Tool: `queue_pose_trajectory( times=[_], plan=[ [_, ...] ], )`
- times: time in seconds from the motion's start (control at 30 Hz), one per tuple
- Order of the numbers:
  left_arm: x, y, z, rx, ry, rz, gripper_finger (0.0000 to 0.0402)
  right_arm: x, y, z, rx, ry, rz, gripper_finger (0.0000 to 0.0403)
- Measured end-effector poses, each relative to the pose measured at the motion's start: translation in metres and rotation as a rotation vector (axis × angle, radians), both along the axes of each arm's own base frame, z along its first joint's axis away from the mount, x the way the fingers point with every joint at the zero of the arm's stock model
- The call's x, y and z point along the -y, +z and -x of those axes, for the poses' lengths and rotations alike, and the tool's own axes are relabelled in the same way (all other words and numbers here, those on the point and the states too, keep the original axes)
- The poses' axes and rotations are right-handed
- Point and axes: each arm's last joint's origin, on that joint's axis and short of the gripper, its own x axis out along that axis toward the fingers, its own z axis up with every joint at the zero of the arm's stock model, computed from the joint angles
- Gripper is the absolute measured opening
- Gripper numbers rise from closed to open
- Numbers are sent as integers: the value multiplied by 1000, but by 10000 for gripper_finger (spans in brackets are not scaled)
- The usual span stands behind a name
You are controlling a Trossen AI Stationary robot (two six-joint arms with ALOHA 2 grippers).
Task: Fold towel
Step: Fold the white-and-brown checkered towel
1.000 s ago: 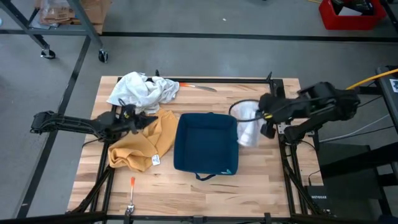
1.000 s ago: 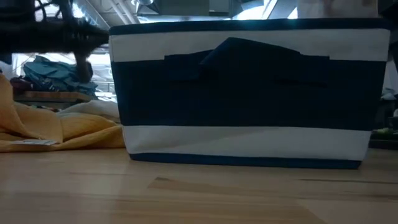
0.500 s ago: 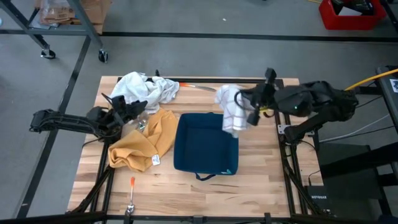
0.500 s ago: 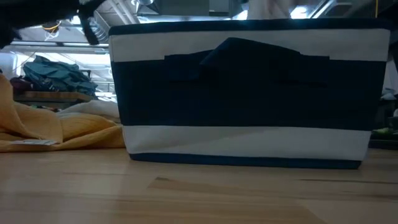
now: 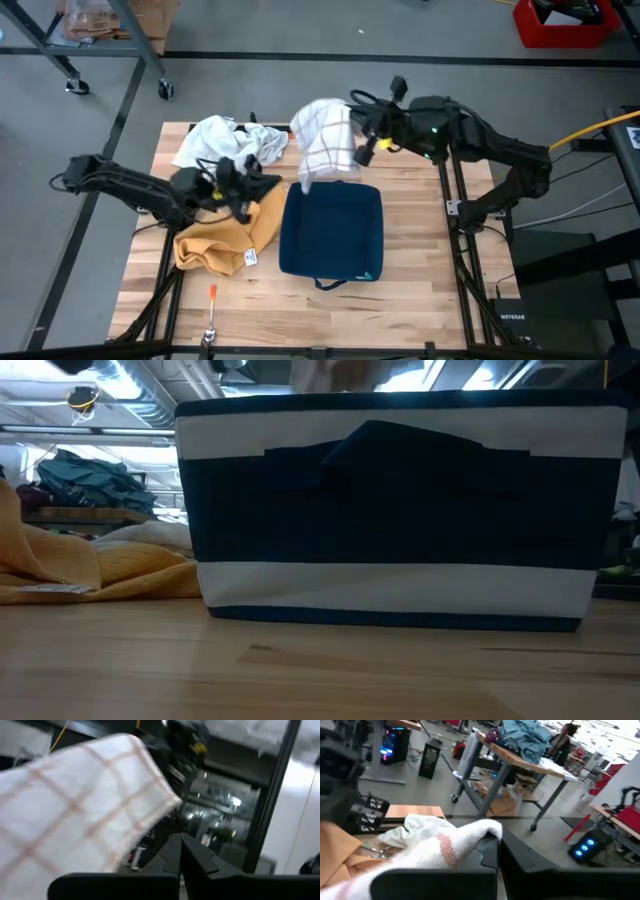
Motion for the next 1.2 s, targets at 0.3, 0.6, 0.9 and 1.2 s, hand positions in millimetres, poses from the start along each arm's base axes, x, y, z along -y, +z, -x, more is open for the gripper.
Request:
queue_pose_trajectory(
  times=[0.3,0.6,0.9,1.2],
  plan=[
    [1,12,-37,-54,129,-227,60,10,4,3,30,-19,-1,8],
    [-11,-5,-48,-222,232,-247,135,9,17,9,143,-18,6,9],
    [-21,-16,-51,-342,244,-230,156,9,23,9,205,-18,11,9],
    [-30,-22,-52,-406,272,-231,157,9,23,9,202,-17,10,9]
  ],
)
